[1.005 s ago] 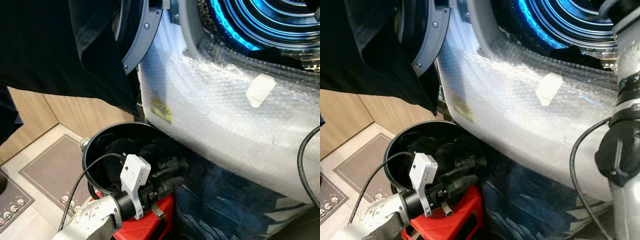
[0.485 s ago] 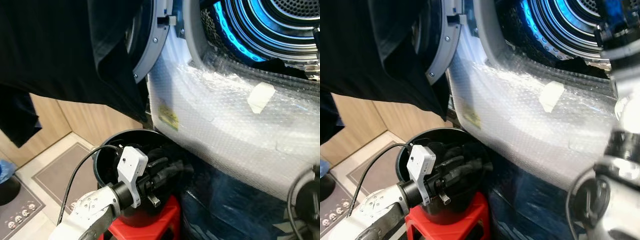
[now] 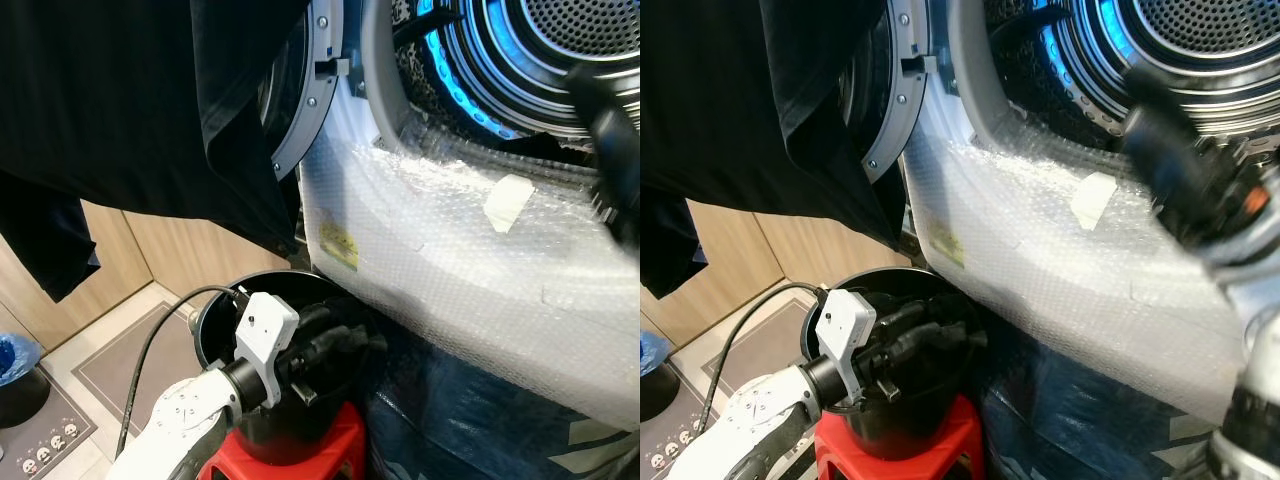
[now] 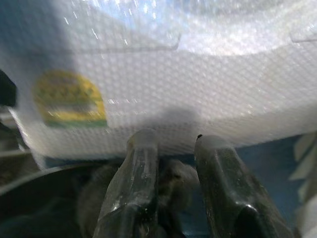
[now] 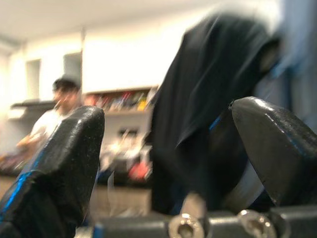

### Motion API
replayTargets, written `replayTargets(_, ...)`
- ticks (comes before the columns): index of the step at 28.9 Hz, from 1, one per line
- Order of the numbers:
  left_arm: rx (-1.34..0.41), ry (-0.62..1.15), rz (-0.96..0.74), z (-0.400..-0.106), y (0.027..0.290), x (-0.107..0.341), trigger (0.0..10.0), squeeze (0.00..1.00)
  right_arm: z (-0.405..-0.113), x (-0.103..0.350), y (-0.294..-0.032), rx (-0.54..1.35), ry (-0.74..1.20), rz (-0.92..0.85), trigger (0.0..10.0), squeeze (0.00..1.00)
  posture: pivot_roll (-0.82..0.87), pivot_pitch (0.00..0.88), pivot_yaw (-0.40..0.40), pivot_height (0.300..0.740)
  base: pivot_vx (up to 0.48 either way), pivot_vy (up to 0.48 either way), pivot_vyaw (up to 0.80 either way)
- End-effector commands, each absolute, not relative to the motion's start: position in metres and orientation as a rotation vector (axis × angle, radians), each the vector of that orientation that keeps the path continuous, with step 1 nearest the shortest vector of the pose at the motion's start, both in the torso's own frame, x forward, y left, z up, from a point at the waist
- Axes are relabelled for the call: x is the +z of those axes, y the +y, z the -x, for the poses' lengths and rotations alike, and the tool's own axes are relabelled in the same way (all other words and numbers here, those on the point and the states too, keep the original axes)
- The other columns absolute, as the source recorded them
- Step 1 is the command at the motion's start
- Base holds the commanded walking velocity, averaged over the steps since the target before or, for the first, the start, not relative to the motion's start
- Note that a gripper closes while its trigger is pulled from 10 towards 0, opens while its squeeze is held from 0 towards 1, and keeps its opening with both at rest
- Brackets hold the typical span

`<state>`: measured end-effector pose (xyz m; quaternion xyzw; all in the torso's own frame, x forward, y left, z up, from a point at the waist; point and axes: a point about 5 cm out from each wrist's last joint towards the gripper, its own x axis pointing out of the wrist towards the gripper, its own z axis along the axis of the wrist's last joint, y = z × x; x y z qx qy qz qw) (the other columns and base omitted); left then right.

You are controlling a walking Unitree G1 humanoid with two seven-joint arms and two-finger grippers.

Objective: Clothes washing

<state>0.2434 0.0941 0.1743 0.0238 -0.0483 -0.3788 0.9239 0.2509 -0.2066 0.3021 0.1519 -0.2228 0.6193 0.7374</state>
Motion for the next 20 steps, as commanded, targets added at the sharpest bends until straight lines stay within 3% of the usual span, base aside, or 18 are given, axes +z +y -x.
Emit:
replayTargets(1,-0.760,-0.087,-0.071,-0.245,0.095,0.170,10.0,0.00,-0.241,0.301,-0.195,1.438,-0.460,-0.302,10.0,0.00,-0.03,0.018,0.036,0.740,0.000,0.000,0.00)
replayTargets(10,-0.728,-0.066,-0.092,-0.245,0.102,0.156,10.0,0.00,-0.222,0.260,-0.174,1.455,-0.216,-0.251,10.0,0.00,-0.04,0.016,0.025,0.740,0.000,0.000,0.00)
replayTargets(20,-0.668,-0.035,-0.085,-0.243,0.112,0.144,10.0,0.00,-0.218,0.243,-0.174,1.381,-0.157,-0.304,10.0,0.00,-0.03,0.018,0.020,0.740,0.000,0.000,0.00)
